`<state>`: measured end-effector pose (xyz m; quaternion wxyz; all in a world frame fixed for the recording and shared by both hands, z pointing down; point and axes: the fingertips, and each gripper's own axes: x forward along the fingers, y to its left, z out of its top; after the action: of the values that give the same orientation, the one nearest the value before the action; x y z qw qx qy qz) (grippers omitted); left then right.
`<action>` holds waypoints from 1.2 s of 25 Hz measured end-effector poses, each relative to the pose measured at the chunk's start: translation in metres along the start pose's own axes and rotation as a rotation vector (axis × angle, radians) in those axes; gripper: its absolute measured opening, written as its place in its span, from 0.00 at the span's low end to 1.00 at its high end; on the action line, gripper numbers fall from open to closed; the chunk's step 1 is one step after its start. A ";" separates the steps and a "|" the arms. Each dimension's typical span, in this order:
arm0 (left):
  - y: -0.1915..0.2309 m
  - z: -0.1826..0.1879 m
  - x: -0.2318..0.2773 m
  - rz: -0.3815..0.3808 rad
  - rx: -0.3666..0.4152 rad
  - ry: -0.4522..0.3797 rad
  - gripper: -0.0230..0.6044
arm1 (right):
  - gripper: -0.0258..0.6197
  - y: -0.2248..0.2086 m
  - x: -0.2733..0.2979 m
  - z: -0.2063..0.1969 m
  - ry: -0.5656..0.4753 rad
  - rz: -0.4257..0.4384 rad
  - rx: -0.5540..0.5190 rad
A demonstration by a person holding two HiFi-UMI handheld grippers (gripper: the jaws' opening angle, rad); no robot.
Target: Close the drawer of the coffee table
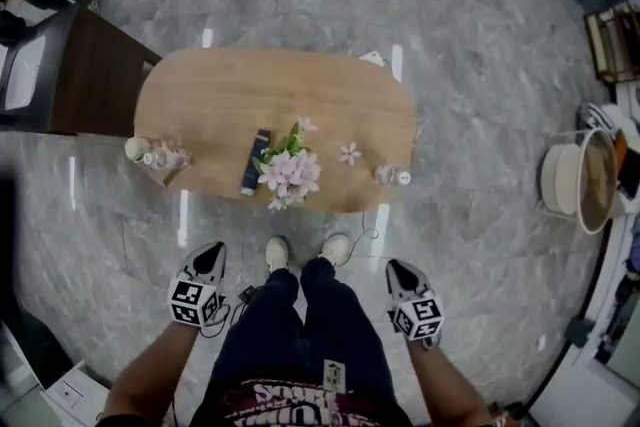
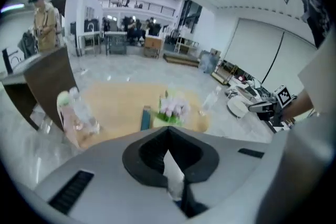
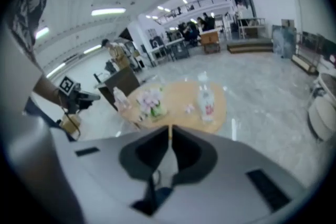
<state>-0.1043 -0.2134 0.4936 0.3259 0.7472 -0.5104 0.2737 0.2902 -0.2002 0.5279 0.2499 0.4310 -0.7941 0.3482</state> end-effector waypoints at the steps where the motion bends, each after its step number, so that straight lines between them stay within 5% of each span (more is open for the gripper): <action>1: -0.013 0.040 -0.014 0.006 0.037 -0.081 0.07 | 0.11 0.018 -0.014 0.038 -0.060 0.017 -0.041; 6: -0.103 0.231 -0.080 -0.037 0.135 -0.519 0.07 | 0.10 0.105 -0.073 0.208 -0.405 0.093 -0.256; 11: -0.162 0.312 -0.127 -0.041 0.206 -0.724 0.07 | 0.10 0.166 -0.106 0.306 -0.609 0.180 -0.320; 19: -0.175 0.313 -0.157 0.100 0.319 -0.778 0.07 | 0.09 0.195 -0.128 0.337 -0.743 0.210 -0.382; 30: -0.168 0.314 -0.137 0.037 0.331 -0.709 0.07 | 0.09 0.193 -0.117 0.335 -0.710 0.147 -0.350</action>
<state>0.0331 -0.3298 0.1568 -0.0007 0.8287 -0.5535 0.0829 0.1514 -0.3228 0.1692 0.0041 0.4174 -0.9071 0.0543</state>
